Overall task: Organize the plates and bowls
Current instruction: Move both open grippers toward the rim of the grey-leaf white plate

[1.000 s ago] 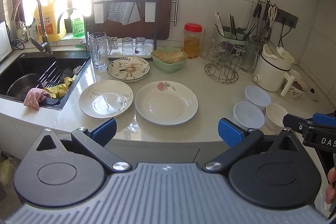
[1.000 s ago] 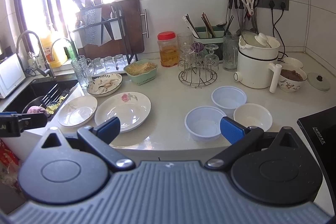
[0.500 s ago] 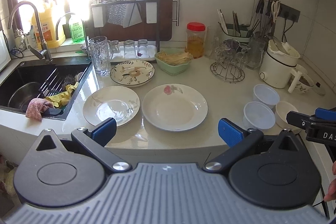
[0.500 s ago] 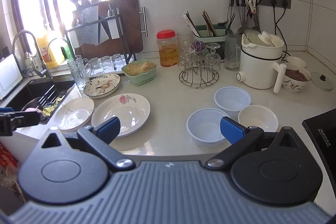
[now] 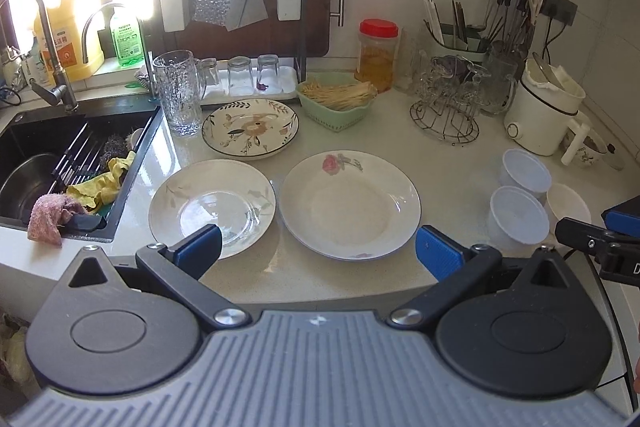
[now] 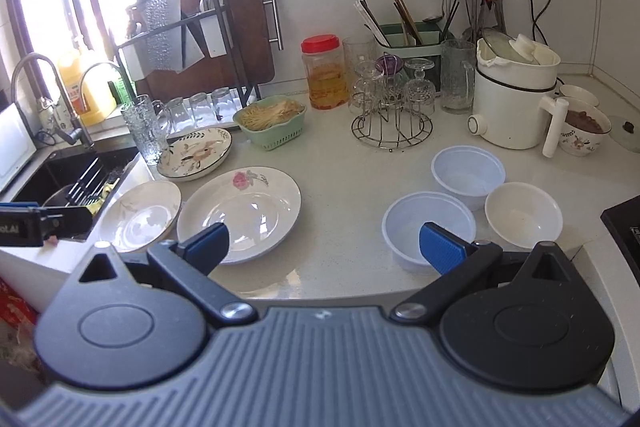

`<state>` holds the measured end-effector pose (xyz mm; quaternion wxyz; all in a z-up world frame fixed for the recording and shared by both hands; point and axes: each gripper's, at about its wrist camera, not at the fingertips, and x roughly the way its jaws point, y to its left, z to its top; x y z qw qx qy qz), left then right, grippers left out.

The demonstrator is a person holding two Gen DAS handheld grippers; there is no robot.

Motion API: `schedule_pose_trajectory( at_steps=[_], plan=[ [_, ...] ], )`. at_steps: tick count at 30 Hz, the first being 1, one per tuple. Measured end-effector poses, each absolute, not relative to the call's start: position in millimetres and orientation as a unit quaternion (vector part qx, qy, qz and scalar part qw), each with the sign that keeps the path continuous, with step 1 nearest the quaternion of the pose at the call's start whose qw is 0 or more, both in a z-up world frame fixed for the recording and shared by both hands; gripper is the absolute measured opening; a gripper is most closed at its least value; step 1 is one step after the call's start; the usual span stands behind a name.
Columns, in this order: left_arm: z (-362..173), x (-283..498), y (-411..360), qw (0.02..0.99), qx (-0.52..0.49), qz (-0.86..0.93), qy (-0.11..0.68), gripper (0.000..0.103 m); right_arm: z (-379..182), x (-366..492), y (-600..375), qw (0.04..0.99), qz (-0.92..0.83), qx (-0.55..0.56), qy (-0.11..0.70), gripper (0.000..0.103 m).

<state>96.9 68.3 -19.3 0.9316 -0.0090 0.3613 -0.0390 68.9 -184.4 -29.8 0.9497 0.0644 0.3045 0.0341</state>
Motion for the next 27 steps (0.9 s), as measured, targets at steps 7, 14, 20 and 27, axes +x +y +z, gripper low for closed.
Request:
schedule_pose_trajectory(
  at_steps=[7,14,20,27],
  plan=[
    [-26.4,138.6,96.3,0.925,-0.006,-0.067,0.374,0.103,-30.8,90.7,-152.7,0.945,-0.004,0.064,0.32,0.103],
    [-37.0,172.1,132.8,0.923,0.004,-0.085,0.376,0.103,-32.6,107.1,-107.3,0.94,-0.004,0.062,0.335,0.103],
    [-47.6,207.3,167.3,0.917,-0.002,-0.083,0.391,0.103,-35.7,118.2,-71.4,0.938,0.001,0.057,0.343,0.103],
    [-65.2,239.1,196.4,0.911,-0.006,-0.101,0.401,0.103,-51.5,127.4,-34.9,0.932,0.014,0.071,0.356,0.102]
  ],
)
